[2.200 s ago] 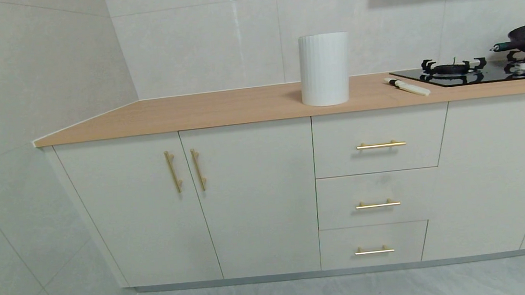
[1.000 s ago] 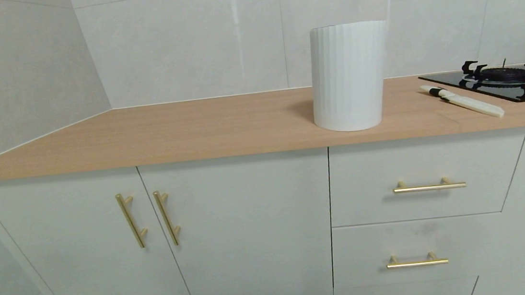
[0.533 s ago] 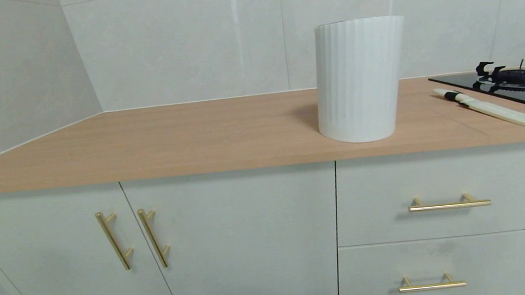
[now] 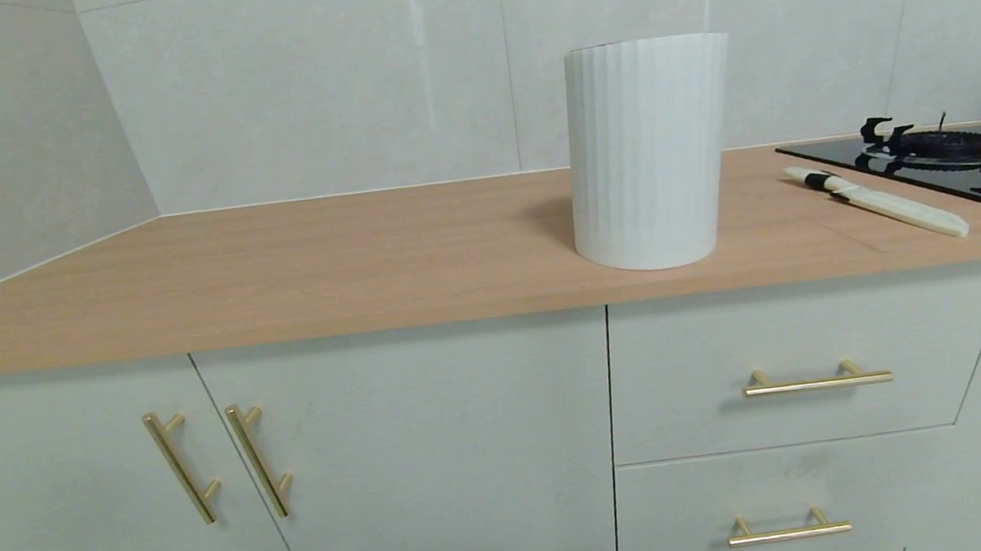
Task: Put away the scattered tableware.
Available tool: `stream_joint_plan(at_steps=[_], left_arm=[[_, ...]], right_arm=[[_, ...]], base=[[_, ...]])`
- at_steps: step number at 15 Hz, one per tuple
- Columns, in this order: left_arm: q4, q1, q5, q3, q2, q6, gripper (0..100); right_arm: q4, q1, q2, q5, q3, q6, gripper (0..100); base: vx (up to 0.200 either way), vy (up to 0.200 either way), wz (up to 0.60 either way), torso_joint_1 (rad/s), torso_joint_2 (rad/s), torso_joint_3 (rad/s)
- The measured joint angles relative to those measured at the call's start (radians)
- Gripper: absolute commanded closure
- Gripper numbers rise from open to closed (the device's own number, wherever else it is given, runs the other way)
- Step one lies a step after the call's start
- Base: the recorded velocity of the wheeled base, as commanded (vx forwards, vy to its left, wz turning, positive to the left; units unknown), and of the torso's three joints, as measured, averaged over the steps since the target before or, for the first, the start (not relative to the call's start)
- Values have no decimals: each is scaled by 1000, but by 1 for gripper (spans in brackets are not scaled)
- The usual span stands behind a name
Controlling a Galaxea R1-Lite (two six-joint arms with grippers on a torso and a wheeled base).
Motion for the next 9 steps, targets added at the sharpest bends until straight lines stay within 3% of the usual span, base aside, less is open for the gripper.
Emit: stream_joint_plan(at_steps=[4, 9], left_arm=[[0, -1, 0, 0, 0, -2, 0], [0, -1, 0, 0, 0, 0, 0]], right_arm=[[0, 0, 0, 0, 0, 0, 0], [0, -1, 0, 0, 0, 0, 0]], base=[[0, 0, 0, 0, 0, 0], [0, -200, 0, 0, 1, 0]])
